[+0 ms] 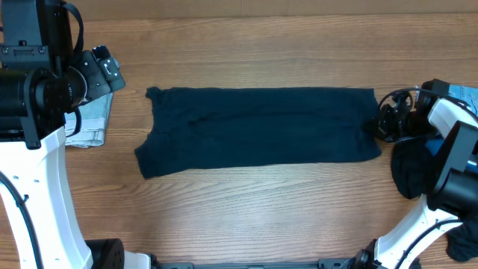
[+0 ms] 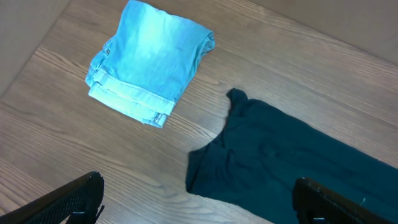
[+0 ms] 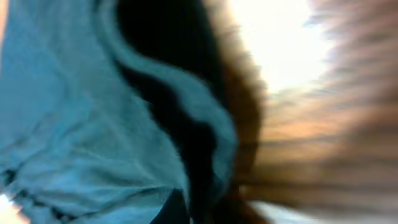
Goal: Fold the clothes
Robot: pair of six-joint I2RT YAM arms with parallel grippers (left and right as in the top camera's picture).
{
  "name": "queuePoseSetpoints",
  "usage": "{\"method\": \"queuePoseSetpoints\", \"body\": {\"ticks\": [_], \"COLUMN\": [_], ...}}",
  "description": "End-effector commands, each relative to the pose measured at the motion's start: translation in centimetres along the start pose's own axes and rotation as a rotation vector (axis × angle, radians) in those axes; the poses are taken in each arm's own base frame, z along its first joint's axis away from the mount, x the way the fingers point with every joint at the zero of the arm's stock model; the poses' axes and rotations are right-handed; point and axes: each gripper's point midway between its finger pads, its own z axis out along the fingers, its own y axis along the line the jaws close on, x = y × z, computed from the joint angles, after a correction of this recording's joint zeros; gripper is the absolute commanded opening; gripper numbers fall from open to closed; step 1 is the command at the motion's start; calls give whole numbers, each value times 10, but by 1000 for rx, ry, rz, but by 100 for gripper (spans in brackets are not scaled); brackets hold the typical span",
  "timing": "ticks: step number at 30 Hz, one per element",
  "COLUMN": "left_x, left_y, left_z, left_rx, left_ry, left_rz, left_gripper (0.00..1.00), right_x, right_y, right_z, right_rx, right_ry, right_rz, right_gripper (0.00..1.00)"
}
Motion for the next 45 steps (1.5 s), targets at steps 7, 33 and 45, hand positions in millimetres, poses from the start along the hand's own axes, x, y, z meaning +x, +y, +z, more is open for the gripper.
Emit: {"method": "queuePoseSetpoints", "body": {"ticks": [7,33,45], "left_x": [0,0,0], "left_y": [0,0,0], "left_z": [2,1,2], "left_rx": [-1,0,-1], "left_ry": [4,4,4], "left_rz": [-16,-16,-16], "left_gripper": [100,100,100], "right_x": [-14,51,105], "right_y": [-37,153,271], "right_z": [-60,-31,-16], "right_rx": [296,294,163], "right_ry": [-192,-153,-196], "right_rz": [105,-421,-702], "right_gripper": [4,4,4]}}
